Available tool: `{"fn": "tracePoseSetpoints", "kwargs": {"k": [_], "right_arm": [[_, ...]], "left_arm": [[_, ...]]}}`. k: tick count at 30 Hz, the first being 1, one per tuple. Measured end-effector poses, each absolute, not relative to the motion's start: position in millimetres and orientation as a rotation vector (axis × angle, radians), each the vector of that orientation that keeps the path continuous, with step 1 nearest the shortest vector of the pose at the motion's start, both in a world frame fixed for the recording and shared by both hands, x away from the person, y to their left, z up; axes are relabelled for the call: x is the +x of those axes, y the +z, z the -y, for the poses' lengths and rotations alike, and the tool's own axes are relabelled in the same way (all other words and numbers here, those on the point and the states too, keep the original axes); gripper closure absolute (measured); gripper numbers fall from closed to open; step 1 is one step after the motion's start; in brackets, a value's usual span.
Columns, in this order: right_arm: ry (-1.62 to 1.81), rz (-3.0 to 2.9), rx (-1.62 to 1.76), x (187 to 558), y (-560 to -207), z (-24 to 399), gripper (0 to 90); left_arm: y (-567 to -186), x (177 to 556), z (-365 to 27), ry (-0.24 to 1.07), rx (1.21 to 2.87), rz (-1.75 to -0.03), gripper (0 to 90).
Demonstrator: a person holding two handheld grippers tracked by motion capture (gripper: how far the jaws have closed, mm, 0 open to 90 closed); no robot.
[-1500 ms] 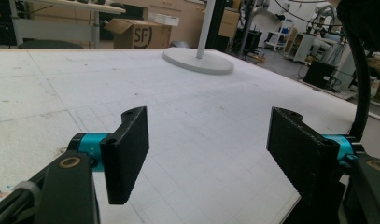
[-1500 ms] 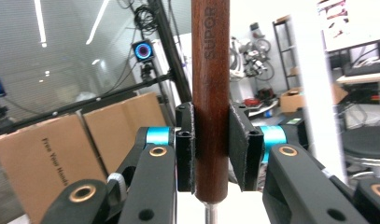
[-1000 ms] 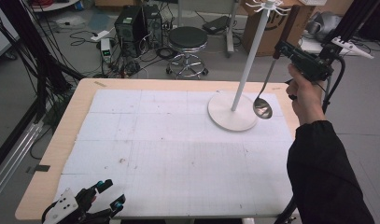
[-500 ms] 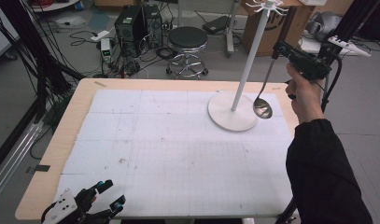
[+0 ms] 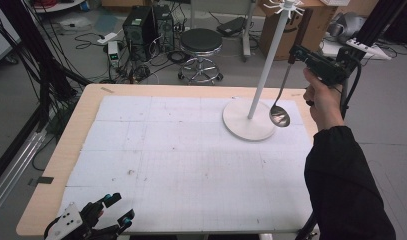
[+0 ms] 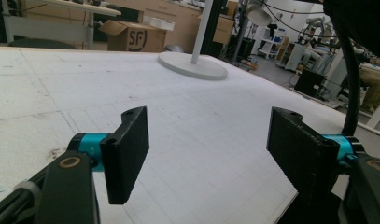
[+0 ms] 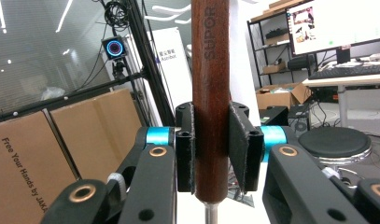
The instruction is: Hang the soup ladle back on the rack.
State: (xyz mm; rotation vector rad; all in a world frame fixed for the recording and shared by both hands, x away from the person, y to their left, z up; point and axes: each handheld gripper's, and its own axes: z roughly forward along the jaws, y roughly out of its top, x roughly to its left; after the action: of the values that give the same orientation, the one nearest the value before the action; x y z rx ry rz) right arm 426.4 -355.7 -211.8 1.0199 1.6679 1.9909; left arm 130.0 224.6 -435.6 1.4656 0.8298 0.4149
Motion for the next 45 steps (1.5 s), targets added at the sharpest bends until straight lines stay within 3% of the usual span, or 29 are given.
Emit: {"fn": "tracePoseSetpoints", "kwargs": {"k": [45], "right_arm": [[2.016,-1.656,1.027,436,-211,369,74.2]], "left_arm": [[-437,131,-227,0.409,1.456,-0.845,30.2]]}}
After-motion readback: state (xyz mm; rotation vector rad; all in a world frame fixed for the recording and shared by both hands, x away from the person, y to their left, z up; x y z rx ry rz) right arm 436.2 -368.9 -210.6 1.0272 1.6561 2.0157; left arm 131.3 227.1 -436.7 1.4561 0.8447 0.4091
